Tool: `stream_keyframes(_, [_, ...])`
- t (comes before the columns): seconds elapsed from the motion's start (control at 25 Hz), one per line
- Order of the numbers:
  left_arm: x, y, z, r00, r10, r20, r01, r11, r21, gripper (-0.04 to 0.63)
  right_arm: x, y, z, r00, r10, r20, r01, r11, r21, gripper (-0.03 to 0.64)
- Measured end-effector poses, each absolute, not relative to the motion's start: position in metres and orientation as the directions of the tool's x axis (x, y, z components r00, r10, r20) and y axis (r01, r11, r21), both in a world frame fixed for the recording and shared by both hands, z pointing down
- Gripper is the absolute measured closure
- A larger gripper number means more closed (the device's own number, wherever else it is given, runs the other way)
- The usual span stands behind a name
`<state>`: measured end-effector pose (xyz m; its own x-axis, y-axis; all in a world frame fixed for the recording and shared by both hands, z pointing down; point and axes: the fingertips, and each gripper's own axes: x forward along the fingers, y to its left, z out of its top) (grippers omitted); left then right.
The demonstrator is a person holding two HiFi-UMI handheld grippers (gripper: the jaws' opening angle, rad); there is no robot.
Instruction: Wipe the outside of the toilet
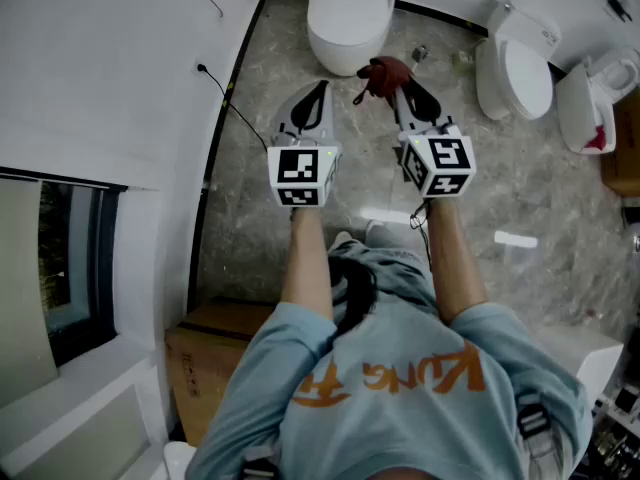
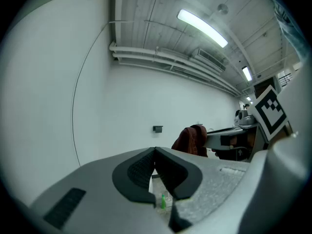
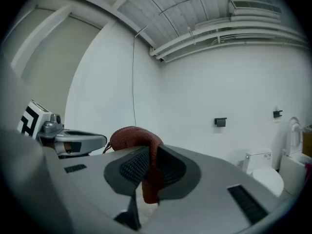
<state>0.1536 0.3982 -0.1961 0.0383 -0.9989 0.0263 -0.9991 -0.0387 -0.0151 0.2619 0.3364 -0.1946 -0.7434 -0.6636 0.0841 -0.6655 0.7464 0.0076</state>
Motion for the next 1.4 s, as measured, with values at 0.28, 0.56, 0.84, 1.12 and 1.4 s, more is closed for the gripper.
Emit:
stream_keyframes(0.28, [0.135,0.398,-0.187,-0.020,-0.997,0.080,-0.998,0.024,0.056,0.601,0.260,0.338,-0.208,-0.738,-0.673,0.048,-0.674,0.738,-0.004,0.563])
stream_keyframes(0.56, [0.106,0.395,-0.184,-0.061,-0.995,0.082,-0.991,0.070,0.112,0.601,0.257,0.317,-0.212,-0.715,-0.698,0.031,-0.699,0.714,-0.034,0.563])
stream_keyframes(0.84, [0.082,0.367,-0.179,-0.051,-0.996,0.070,-0.994,0.058,0.098,0.601,0.228,0.278,-0.211,-0.719,-0.695,0.012,-0.694,0.717,-0.066,0.563])
stream_keyframes(1.12, [0.033,0.312,-0.152,-0.113,-0.989,0.099,-0.975,0.130,0.182,0.601,0.201,0.215,-0.186,-0.708,-0.705,0.041,-0.704,0.702,-0.109,0.563])
stream_keyframes(1.4, [0.010,0.221,-0.093,-0.063,-0.981,0.181,-0.963,0.107,0.248,0.601,0.188,0.117,-0.102,-0.657,-0.736,0.164,-0.752,0.623,-0.217,0.563])
